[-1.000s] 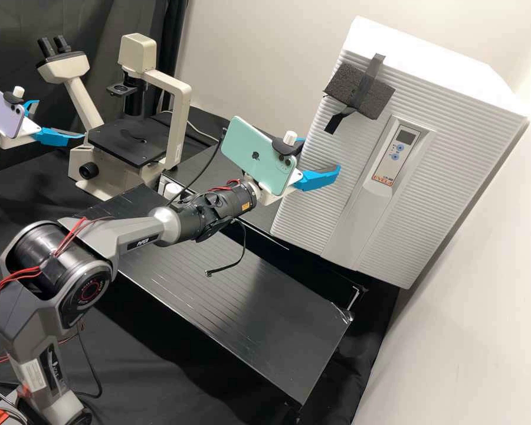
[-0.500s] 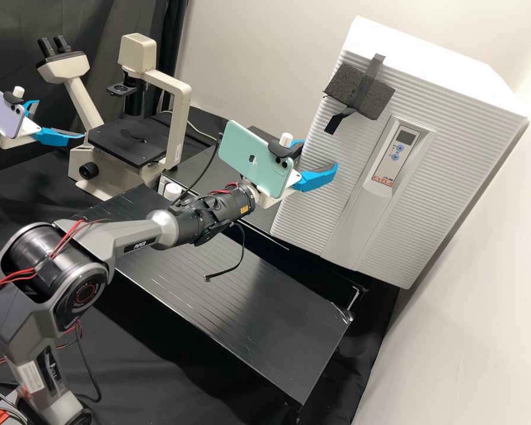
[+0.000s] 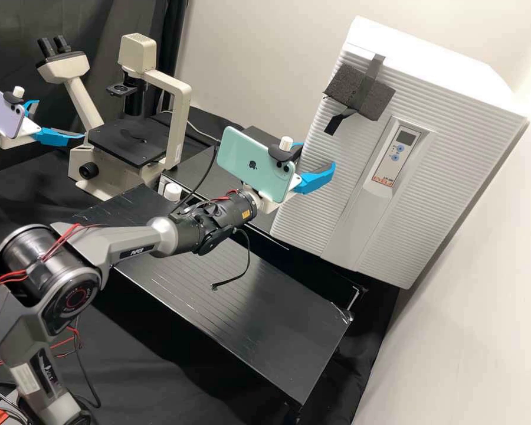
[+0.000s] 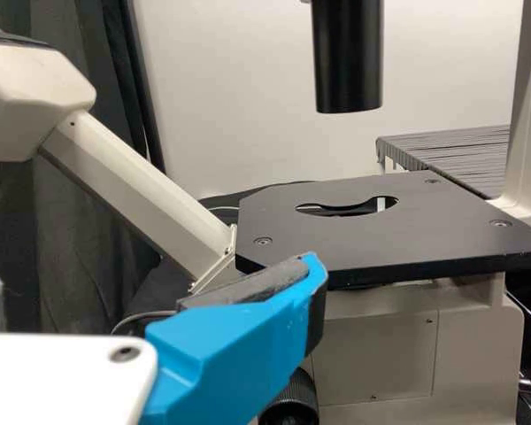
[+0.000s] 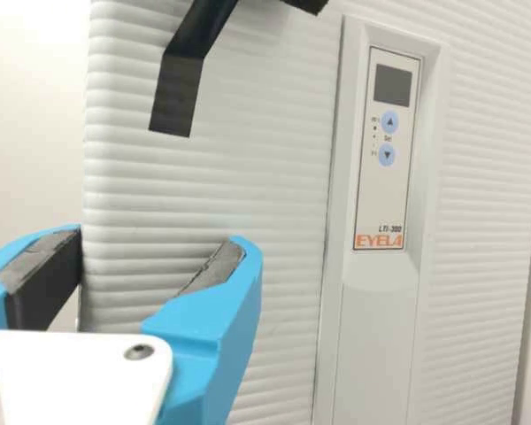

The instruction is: Open the incubator door.

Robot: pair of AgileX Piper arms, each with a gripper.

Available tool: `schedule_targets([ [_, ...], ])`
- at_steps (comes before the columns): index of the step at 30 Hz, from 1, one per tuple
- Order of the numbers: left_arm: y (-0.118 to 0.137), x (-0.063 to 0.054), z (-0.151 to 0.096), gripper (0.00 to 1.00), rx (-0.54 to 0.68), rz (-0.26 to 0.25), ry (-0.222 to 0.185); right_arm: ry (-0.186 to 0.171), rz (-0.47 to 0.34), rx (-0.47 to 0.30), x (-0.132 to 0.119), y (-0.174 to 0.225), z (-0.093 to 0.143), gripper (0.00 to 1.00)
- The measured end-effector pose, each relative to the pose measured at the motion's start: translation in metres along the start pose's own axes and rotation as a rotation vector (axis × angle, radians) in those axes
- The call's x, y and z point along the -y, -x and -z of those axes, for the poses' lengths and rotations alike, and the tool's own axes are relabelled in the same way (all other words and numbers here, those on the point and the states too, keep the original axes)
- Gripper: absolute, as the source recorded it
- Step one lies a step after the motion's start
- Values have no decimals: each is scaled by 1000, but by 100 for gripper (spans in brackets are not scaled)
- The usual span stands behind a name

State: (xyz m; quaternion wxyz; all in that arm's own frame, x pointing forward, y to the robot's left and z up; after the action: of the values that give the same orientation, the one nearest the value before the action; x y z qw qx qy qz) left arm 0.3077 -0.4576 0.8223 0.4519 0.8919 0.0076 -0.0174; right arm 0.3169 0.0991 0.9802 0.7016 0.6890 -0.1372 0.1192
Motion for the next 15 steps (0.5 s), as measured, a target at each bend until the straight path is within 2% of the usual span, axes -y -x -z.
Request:
schedule_targets([
  [8, 0, 0, 0, 100, 0, 0, 0, -4, -6, -25, -12, 20, -8, 0],
  [12, 0, 0, 0, 100, 0, 0, 0, -29, -23, -25, -18, 35, -11, 0],
  [15, 0, 0, 0, 100, 0, 0, 0, -33, -36, -22, -22, 49, -11, 0],
])
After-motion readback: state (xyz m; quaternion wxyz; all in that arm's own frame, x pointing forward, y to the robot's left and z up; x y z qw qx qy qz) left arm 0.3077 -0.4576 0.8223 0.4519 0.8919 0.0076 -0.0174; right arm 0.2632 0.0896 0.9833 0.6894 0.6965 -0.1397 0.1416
